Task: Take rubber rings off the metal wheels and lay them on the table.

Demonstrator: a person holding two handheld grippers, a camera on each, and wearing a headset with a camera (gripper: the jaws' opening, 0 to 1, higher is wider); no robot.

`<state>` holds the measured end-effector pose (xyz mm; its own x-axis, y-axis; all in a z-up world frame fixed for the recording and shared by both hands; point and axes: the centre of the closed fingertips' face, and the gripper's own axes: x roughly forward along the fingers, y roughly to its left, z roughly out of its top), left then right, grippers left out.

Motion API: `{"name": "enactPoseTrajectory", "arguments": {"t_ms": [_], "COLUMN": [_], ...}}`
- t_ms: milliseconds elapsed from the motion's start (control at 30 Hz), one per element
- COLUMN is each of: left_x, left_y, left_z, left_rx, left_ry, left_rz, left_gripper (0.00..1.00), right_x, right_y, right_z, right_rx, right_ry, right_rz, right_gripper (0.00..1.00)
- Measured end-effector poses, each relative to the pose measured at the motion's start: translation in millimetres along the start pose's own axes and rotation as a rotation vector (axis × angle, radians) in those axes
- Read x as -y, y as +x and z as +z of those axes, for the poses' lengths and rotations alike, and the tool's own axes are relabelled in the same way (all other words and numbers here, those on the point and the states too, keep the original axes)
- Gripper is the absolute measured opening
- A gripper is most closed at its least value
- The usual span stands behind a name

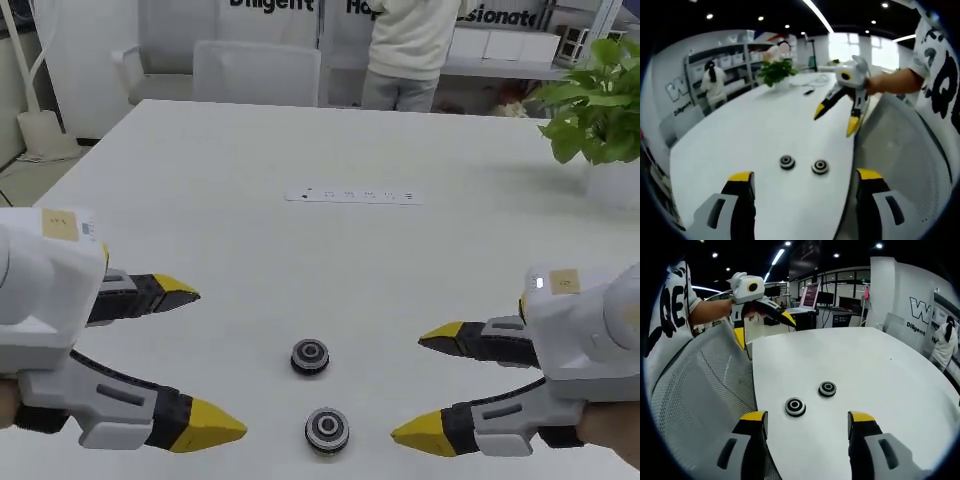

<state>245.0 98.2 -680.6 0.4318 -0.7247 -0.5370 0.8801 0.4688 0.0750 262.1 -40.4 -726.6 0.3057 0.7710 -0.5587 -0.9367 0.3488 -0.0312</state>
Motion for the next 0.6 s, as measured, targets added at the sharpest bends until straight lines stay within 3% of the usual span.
{"name": "enactPoseTrajectory", "arguments": {"t_ms": [133,600], "left_x": [-1.8,-4.7], "left_y": [3.9,20.4], "left_z": [2.3,-4.5], "left_rx": [0.012,-0.022], "left_ry": [-0.012,0.03], "left_rz": [-0.015,-0.031], "left_gripper": [0.82,0.81], "right_x": [2.9,5.3], "right_y": [1.7,10.2], "right_z": [-2.6,-6.8], "right_rx": [-0.001,-0.01], "right_ry": [0.002,-0.006], "right_rz": [0.001,0.028], "right_gripper": [0.6,0.59]}}
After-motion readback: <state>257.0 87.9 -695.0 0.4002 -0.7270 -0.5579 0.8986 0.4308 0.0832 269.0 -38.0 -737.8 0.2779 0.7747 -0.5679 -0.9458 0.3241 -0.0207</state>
